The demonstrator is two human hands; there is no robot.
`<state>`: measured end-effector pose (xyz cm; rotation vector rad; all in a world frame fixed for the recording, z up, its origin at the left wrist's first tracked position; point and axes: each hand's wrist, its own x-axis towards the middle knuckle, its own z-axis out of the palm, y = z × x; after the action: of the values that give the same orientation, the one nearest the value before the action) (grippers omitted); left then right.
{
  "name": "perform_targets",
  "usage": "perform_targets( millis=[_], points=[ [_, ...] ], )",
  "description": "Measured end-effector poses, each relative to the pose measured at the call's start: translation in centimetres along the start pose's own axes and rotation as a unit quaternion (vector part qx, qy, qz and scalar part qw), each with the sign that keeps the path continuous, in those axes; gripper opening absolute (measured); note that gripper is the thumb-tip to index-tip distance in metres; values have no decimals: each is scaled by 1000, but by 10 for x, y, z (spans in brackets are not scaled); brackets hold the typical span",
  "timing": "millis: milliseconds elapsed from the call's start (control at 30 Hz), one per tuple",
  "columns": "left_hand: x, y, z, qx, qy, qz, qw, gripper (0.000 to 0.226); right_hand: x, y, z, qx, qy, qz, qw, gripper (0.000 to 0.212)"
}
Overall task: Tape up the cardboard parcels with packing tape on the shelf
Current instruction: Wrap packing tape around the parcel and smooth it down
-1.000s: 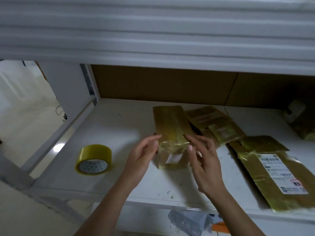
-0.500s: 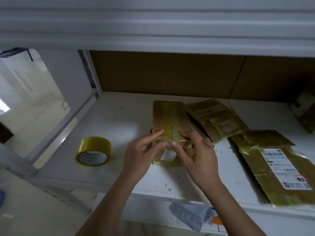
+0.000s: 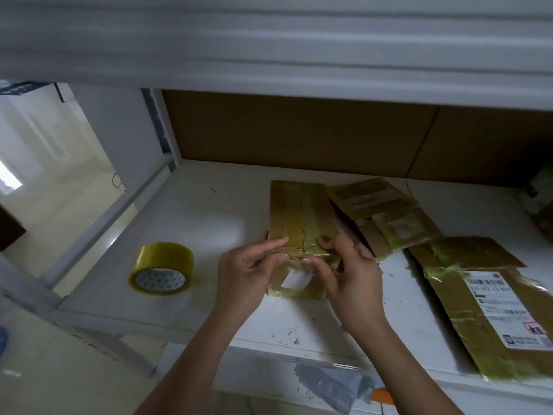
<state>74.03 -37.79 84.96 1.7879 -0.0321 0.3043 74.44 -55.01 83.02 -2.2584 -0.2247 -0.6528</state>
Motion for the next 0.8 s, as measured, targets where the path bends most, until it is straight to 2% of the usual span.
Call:
perform_targets(
  millis=[67,200,300,367,467,533,633,800],
  points=[
    [2,-2,-3,9,-16,1,1000,33,2,4,-4,22,-5,-6,1000,18],
    [5,-6,-7,3,-49,1,999,37,10,12,-14,87,-62,15,994,24],
    [8,-8,-14,32,-77,16,996,43,14,12,-24,109,-110,24,988,19],
    [9,-8,-24,82,-121,37,989,55,16,11,-39,144,-180,50,972,31],
    [13,1,-39,119,-193,54,973,67,22,14,-63,195,-283,87,935,68],
    [19,5,-45,135,-228,55,963,59,26,18,-71,192,-310,87,927,69],
    [25,8,-46,139,-223,38,964,51,28,17,-70,210,-325,93,917,52],
    [29,4,-39,88,-193,7,977,48,27,13,-60,247,-236,79,937,42]
  ],
)
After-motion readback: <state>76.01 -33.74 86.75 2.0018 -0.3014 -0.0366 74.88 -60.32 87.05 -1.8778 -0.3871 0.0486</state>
